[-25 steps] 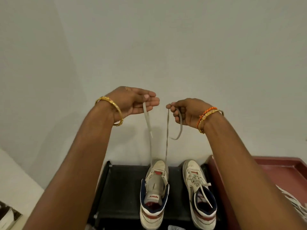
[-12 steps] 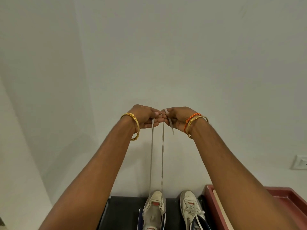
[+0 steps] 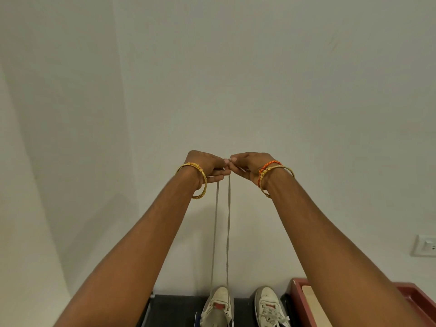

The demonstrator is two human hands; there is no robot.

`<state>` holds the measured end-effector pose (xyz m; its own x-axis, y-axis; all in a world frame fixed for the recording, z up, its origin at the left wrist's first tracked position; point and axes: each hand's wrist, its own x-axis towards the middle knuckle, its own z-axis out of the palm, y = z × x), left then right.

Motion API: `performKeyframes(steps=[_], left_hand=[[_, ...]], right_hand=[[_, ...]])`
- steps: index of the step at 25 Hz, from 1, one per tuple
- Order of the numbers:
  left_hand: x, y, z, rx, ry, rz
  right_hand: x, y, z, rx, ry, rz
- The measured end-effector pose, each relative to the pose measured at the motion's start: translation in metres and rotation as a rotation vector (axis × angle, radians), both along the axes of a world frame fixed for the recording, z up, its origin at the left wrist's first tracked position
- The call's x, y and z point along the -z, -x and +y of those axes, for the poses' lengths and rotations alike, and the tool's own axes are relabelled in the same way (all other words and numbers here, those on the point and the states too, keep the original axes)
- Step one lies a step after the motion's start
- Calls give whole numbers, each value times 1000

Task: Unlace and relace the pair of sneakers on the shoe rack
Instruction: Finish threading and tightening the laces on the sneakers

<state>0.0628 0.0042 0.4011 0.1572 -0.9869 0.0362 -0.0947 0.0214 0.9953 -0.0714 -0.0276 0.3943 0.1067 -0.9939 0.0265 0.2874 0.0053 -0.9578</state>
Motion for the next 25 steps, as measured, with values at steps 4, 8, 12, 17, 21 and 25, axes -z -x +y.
performKeyframes(steps=[4,8,12,17,21,25], left_hand=[[-12,-5,-4,13,-66,15],[-16,-8,-5,38,-90,36],[-16,-5,-6,48,-73,14],[-16,-5,-6,37,-44,-4],[5,-16,-6,-24,41,-43],[100,-53,-24,-251,124,-464]], right_hand=[[-6,2,0,-32,0,-26],[-8,0,1,65,45,118],[-12,-6,-1,56,24,75],[-18,-7,-1,45,79,165],[5,3,-2,52,127,163],[97,20,-16,210,161,276]])
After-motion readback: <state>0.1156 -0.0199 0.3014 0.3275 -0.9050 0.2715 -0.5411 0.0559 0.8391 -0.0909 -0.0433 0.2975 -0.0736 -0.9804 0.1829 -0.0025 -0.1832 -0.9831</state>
